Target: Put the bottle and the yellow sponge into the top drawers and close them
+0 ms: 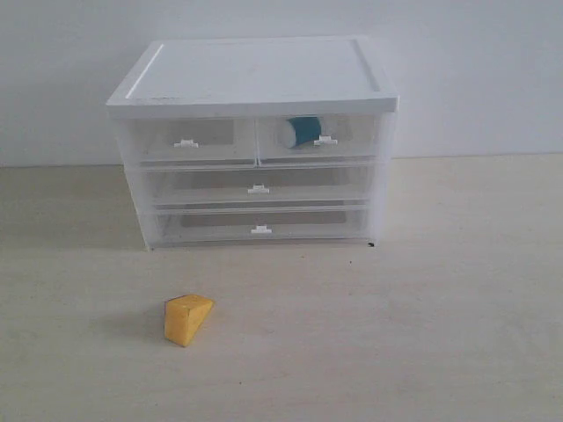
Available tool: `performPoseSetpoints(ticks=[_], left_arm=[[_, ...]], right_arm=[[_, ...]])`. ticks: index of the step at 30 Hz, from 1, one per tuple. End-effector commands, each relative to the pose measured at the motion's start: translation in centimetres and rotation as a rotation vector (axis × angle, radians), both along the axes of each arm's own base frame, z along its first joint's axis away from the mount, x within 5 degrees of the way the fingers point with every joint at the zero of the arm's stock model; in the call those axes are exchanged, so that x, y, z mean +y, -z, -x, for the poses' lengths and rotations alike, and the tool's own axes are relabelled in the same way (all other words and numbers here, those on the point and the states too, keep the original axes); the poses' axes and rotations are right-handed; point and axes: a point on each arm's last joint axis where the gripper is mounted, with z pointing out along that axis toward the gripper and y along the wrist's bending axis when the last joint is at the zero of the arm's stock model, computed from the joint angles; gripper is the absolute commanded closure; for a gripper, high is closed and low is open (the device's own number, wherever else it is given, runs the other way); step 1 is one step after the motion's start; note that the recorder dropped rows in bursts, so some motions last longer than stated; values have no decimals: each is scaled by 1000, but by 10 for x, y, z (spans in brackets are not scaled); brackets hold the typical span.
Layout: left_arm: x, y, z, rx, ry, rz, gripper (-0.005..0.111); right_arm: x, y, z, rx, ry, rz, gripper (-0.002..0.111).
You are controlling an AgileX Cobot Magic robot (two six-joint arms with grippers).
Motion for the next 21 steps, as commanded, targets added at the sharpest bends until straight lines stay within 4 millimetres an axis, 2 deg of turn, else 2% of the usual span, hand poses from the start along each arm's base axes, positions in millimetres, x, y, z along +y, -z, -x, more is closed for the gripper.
performPoseSetpoints(ticks=[1, 8, 12, 21], left_arm=[[-9, 7, -42, 175, 81, -94, 103], [-20, 41, -84, 323, 154, -127, 103], [-33, 61, -102, 374, 193, -156, 103], [-69, 102, -122, 460, 185, -312, 103]], right_arm=[[0, 1, 0, -6, 4, 3, 108], [0, 1, 0, -6, 4, 3, 108], [0, 1, 0, -6, 4, 3, 108], [0, 1, 0, -6, 4, 3, 108]])
